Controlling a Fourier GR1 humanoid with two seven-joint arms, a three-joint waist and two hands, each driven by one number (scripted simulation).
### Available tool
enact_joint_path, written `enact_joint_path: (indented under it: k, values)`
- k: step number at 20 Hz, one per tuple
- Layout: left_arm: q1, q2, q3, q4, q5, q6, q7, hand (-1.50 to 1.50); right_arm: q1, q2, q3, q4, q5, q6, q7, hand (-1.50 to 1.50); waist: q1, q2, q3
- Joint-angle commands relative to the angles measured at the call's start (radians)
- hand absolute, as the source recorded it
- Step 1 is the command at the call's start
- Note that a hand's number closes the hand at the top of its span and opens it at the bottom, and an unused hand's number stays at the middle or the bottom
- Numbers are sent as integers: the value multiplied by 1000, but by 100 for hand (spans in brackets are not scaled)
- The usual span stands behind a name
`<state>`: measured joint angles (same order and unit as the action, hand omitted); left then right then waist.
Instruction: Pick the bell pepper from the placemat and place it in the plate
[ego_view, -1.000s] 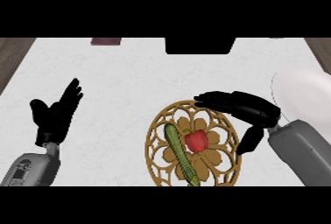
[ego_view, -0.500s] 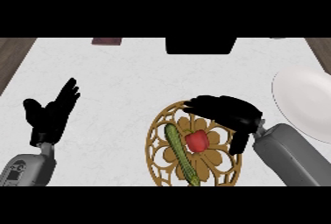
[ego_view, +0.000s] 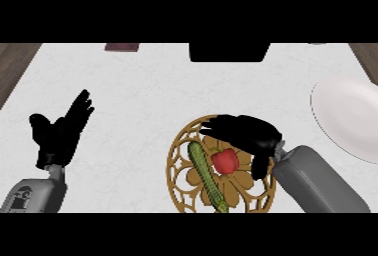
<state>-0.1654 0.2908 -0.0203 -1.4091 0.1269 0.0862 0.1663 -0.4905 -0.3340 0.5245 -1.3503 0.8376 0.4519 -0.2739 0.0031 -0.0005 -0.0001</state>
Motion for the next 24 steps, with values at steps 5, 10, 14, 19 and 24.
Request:
enact_joint_path:
  k: [5, 10, 14, 19, 24]
  values:
    - [-7, -30, 21, 17, -44, -19, -18, 0, -48, 141, -21, 101, 144, 0, 22, -150, 0, 1, 0]
    - [-20, -16, 69, 2, -27, -56, 16, 0, -53, 121, -57, 203, 223, -64, -99, -150, 1, 1, 0]
    - [42, -27, 63, -44, -36, -54, 3, 0, -27, 165, 11, 268, 288, -75, -98, 150, 5, 1, 0]
    - [26, -32, 71, -66, -36, -63, 25, 0, -11, 172, 37, 201, 316, -48, -158, 150, 3, 0, 0]
    - [25, -85, 34, -48, -76, -30, 24, 0, 10, 193, -12, 218, 300, -56, -182, 150, 3, 1, 0]
